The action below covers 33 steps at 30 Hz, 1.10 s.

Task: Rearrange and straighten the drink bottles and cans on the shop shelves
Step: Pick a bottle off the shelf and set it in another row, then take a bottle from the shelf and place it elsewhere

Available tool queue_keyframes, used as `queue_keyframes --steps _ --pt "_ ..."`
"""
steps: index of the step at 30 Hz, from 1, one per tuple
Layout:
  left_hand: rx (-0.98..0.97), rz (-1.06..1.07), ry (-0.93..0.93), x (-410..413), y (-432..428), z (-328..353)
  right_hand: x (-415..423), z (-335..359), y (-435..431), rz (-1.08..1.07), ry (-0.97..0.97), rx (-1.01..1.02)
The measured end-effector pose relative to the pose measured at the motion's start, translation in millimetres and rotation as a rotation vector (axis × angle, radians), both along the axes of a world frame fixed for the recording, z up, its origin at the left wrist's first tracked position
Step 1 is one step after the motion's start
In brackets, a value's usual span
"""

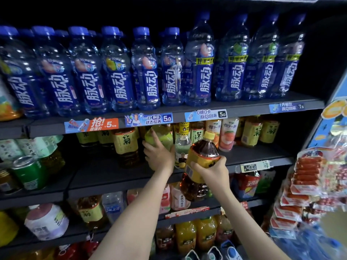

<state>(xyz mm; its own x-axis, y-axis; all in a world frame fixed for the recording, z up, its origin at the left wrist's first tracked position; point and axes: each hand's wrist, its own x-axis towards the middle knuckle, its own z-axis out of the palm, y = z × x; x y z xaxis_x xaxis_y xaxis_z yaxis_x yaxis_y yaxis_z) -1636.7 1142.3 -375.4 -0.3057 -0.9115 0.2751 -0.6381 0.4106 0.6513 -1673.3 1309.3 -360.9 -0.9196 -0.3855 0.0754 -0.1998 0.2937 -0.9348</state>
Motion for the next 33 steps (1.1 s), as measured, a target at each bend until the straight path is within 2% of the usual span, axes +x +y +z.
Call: queue_keyframes --steps 7,15,23,27,33 --pt "-0.095 -0.035 0.045 7.4 -6.4 -6.1 1.9 -4.7 2.6 -0.005 0.023 -0.021" --pt "-0.046 -0.048 0.153 16.9 1.9 0.4 7.6 -1.0 3.7 -0.004 0.031 -0.061" --pt "-0.107 -0.119 0.383 51.0 17.1 -19.4 14.7 0.3 -0.1 -0.023 0.029 -0.186" --pt "-0.125 -0.073 0.479 79.3 16.6 -24.0 23.9 -9.8 -9.3 -0.015 0.025 -0.268" --pt "-0.037 0.103 0.643 132.2 14.1 -15.3 44.6 -8.4 -44.9 0.076 0.022 -0.281"
